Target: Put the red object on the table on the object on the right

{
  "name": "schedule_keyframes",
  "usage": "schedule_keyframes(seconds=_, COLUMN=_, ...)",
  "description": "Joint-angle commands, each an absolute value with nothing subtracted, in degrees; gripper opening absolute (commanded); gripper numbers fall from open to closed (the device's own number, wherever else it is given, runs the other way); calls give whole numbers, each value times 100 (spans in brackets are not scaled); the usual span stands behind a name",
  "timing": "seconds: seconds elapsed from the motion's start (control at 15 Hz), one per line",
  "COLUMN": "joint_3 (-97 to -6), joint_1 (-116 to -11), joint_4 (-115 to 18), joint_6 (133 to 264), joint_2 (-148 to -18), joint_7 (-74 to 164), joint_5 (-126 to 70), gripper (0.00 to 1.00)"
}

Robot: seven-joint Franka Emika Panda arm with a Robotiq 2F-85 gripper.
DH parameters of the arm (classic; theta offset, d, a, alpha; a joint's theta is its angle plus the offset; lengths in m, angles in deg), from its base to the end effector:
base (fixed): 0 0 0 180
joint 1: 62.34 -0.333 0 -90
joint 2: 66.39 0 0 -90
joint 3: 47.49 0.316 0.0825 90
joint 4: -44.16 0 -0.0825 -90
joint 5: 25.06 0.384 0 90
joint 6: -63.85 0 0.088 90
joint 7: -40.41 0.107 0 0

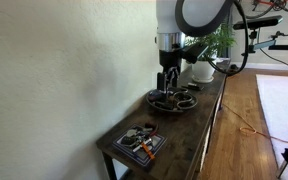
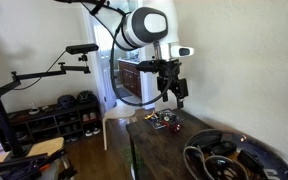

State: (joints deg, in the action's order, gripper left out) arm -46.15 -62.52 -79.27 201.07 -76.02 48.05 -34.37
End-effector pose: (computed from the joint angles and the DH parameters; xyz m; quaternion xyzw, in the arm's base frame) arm 0.5665 0.0136 0.3286 0.9978 0.0040 0.0406 0.0522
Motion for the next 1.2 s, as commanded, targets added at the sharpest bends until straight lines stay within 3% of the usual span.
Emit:
schedule_keyframes(seconds=0.0, joint_3=-4681, joint_1=-6351, joint_4=-7551, joint_6=20269, joint_2=-8068, joint_7=4915, joint_5=-3371, gripper=100)
schedule_keyframes(seconds=1.13, joint_3=-4733, joint_1=-6500, joint_4=-6133, joint_6=20357, joint_2=-9699, joint_7=5010, joint_5=-3049, gripper=100)
